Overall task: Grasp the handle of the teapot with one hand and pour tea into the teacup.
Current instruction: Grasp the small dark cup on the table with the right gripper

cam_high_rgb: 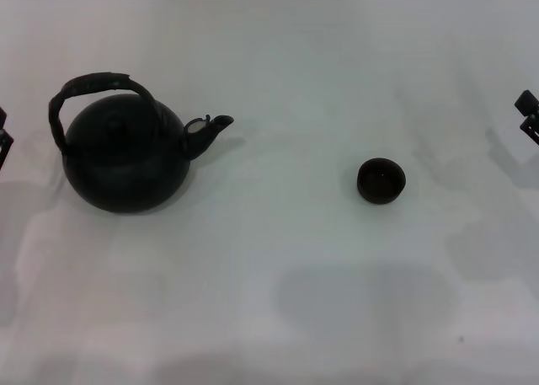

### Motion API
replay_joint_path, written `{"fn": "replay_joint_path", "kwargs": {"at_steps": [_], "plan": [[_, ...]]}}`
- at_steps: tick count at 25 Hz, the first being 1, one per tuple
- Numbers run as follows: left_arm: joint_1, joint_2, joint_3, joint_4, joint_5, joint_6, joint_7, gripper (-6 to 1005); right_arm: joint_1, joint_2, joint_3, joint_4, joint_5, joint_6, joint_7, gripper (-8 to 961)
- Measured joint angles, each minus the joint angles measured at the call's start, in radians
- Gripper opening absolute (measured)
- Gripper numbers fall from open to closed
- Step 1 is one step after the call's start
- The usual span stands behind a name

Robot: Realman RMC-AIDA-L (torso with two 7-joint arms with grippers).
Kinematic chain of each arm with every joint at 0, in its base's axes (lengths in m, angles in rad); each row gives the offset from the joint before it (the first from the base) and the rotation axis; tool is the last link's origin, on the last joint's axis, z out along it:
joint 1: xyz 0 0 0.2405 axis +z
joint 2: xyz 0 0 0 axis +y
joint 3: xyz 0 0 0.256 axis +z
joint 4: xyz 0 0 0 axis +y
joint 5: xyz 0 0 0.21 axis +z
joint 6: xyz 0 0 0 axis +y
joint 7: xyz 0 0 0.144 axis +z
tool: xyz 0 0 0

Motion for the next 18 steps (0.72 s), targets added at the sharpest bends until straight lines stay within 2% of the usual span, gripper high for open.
{"fn": "replay_joint_path", "kwargs": {"at_steps": [18], "plan": [[-0.005, -0.002, 0.000, 0.000, 0.000, 0.000, 0.000, 772, 0.001, 0.000, -0.009, 0.005, -0.001, 0.007, -0.007, 855]]}}
